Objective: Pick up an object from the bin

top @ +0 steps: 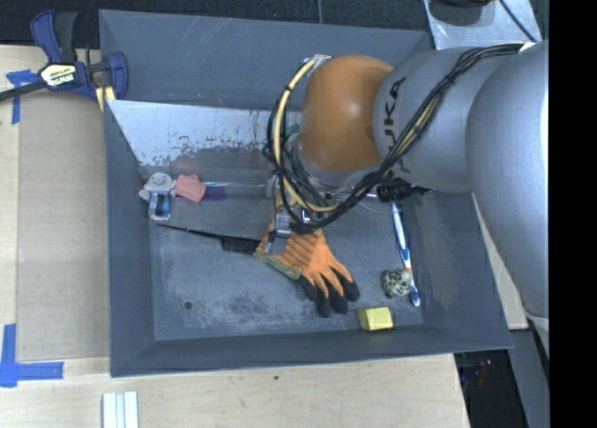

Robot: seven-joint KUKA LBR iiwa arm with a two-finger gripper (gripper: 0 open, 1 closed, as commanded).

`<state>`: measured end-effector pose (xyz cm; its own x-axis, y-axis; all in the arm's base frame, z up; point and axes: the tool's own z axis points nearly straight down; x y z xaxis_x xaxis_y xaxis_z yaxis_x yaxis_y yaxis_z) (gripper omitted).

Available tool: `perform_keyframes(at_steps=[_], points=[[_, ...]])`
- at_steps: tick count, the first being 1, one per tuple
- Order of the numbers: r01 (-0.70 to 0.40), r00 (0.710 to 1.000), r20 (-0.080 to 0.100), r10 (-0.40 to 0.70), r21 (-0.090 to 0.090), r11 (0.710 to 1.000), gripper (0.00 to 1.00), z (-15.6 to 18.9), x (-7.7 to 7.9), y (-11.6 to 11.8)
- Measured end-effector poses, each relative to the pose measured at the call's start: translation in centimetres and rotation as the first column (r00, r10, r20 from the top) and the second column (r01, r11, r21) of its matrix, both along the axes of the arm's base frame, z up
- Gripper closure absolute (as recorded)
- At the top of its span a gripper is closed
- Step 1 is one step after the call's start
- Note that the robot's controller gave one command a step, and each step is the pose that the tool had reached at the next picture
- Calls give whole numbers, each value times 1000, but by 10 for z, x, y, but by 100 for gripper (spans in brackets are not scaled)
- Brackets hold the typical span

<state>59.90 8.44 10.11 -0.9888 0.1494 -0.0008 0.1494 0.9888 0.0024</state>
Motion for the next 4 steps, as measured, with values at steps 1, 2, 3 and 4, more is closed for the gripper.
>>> perform_keyframes(at_steps=[1,2,3,4], points=[[77,997,10,-77,4,997,0,-32,-44,-12],[179,984,16,-179,5,984,100,-30,-56,-29],[179,984,16,-179,5,984,100,-30,-56,-29],[180,984,4,-180,2,984,100,-5,-60,-30]])
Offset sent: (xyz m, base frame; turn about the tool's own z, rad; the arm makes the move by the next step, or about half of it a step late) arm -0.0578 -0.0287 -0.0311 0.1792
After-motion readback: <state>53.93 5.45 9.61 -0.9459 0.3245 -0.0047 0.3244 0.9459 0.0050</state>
